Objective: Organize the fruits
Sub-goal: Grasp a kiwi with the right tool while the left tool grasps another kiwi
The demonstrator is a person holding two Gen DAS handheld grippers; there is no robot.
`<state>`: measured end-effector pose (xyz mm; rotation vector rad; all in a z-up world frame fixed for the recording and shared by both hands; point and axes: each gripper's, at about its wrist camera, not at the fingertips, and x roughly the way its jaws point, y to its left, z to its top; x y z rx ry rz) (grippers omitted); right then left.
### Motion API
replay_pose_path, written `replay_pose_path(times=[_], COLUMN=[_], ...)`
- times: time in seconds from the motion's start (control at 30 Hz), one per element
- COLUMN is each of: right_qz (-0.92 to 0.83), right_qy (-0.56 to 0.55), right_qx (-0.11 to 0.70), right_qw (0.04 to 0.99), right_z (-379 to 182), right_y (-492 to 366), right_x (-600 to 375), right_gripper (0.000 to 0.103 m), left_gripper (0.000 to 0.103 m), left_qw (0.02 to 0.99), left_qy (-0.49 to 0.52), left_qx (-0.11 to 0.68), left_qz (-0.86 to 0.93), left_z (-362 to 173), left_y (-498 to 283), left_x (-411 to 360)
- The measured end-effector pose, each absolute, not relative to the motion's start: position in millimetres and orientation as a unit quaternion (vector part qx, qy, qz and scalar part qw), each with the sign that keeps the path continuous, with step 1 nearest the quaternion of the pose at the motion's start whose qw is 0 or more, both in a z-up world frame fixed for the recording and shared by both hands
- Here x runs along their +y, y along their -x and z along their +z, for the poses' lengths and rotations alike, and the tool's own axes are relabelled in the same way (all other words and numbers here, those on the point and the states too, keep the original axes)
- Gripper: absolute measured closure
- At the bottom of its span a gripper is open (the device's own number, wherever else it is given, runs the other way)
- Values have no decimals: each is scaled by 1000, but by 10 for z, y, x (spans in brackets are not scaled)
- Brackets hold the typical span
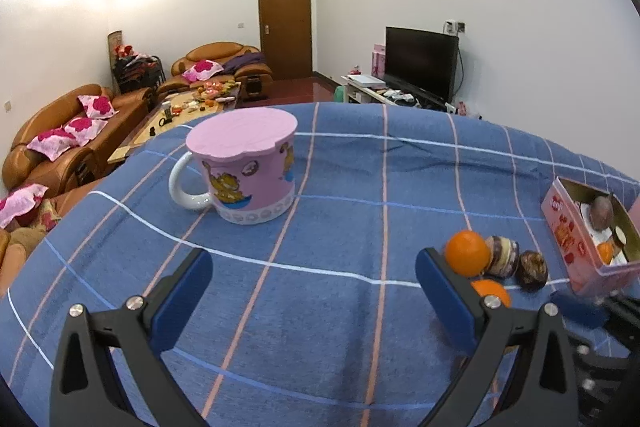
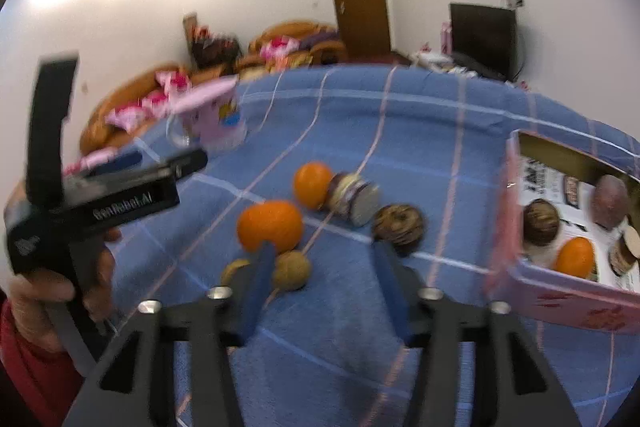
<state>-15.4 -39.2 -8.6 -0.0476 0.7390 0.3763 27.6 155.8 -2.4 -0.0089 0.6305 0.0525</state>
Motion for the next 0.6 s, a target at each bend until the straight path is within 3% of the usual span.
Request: replay_pose_path(times=[0.03, 0.43, 0.6], right_qz=[191, 216, 219], right_qy=[24, 21, 5], right_qx=[372, 427, 426], right_qw=[908, 877, 878], right_z=[-125, -344, -340], right_y=[118, -90, -50], right_x=[-341, -55, -143], right_gripper=[72, 72, 76], left_gripper=[0, 0, 0], left_qw=[950, 948, 940], left_qy=[3, 17, 34], left_qx=[310, 318, 338], left_qz=[24, 8, -29], left_z=[-19, 8, -27], left_y=[-271, -284, -313], left_x=[1557, 1560, 1565])
